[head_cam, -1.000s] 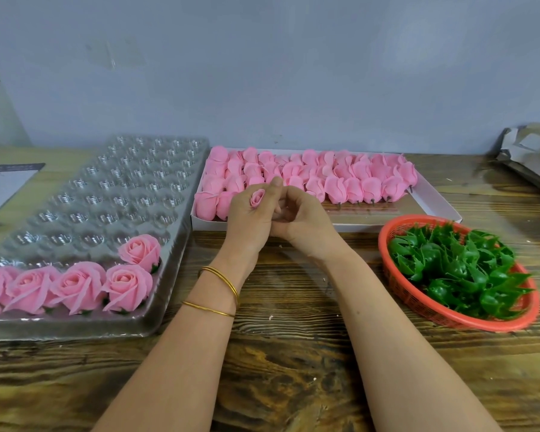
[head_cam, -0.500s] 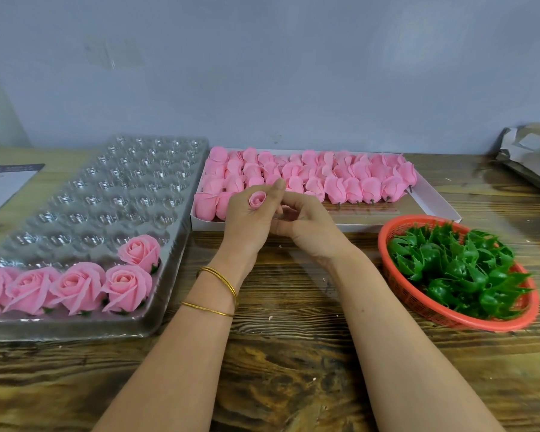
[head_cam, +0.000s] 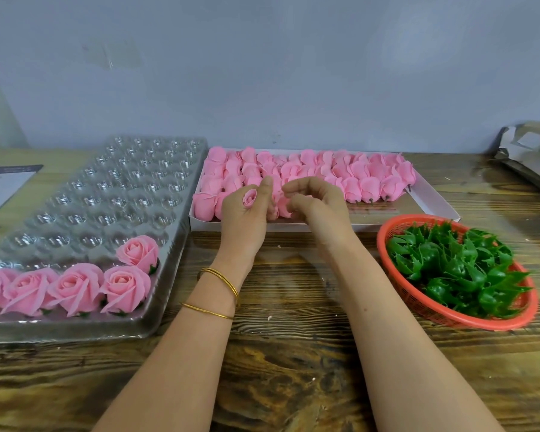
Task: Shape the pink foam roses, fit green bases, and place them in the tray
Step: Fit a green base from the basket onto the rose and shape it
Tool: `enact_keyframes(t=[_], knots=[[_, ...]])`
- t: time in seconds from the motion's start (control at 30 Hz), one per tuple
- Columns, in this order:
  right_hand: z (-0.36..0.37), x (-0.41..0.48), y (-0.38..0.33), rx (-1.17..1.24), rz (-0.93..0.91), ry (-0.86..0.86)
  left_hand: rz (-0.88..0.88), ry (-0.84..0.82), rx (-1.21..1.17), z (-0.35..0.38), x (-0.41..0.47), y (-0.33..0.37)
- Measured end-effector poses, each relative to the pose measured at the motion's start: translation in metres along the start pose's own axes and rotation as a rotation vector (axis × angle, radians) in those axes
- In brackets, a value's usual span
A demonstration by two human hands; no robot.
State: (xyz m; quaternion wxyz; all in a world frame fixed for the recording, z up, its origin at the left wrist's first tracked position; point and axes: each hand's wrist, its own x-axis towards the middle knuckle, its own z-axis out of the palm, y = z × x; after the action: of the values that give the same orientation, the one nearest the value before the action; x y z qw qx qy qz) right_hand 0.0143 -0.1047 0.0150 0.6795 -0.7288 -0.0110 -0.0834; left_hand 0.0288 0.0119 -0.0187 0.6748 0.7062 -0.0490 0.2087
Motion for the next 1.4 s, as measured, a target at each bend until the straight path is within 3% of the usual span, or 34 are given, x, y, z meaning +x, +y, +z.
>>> enact_keyframes(t=[0.23,0.47,0.73,0.83,1.0,1.23,1.4], knots=[[-0.014,0.001,-0.018,-0.132,-0.089,0.177,-0.045,-0.033,0.031,-0.001,-0.002,0.002],[-0.045,0.000,-0.036,-0.417,-0.109,0.213,-0.085,-0.031,0.009,-0.001,-0.003,0.003],[-0.092,-0.010,-0.046,-0.915,0.046,0.301,-0.099,-0.041,-0.025,0.000,-0.002,0.002],[-0.106,-0.012,-0.047,-0.977,0.225,0.268,-0.105,-0.043,-0.025,0.000,-0.001,0.002],[-0.122,-0.014,-0.045,-1.052,0.466,0.055,-0.116,-0.045,-0.022,0.000,0.000,0.001],[-0.127,-0.013,-0.040,-1.048,0.532,-0.067,-0.131,-0.032,-0.007,0.001,0.000,0.000],[-0.131,-0.008,-0.032,-1.016,0.526,-0.030,-0.148,-0.031,0.006,0.000,0.000,0.003]])
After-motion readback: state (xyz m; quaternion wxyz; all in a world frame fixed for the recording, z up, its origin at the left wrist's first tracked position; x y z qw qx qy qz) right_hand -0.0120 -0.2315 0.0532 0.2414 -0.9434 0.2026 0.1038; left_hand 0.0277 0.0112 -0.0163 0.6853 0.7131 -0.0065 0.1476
